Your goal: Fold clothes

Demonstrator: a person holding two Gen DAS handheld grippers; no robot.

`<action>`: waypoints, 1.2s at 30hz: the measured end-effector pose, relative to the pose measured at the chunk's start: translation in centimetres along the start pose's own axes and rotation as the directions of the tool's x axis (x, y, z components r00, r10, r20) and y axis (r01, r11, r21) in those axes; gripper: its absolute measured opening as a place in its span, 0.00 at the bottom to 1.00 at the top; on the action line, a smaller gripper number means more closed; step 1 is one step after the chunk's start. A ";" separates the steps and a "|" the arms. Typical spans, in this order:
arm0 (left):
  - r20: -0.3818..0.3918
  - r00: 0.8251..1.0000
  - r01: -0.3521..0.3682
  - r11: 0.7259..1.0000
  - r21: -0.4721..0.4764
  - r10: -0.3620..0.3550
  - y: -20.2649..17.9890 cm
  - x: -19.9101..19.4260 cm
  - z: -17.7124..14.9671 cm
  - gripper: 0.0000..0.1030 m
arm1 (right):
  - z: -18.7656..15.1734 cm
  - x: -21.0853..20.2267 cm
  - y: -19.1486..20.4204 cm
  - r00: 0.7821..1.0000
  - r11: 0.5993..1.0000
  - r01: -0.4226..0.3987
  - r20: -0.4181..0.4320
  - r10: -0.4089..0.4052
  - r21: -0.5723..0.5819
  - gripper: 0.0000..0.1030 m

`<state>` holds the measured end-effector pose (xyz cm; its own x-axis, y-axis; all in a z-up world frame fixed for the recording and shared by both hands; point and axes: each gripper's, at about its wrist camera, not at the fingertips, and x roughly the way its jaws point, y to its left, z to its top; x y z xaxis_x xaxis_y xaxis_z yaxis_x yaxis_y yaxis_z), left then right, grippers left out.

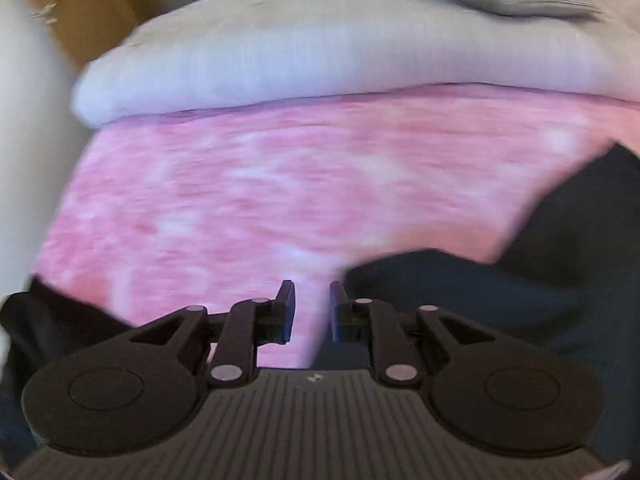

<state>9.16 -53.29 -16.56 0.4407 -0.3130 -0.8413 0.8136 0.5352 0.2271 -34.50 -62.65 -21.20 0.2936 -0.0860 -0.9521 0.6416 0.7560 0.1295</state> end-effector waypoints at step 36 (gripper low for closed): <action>-0.155 0.956 0.269 0.957 0.109 -0.251 -29.2 -8.2 -7.8 0.29 | 19.0 -0.3 -19.2 0.908 0.698 0.417 0.234 -0.347 -0.582 0.38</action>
<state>-21.14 -60.24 -20.07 0.1582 -0.3119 -0.9368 0.9385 0.3424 0.0444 -33.39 -89.46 -18.11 0.2098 -0.4922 -0.8448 0.1578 0.8697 -0.4676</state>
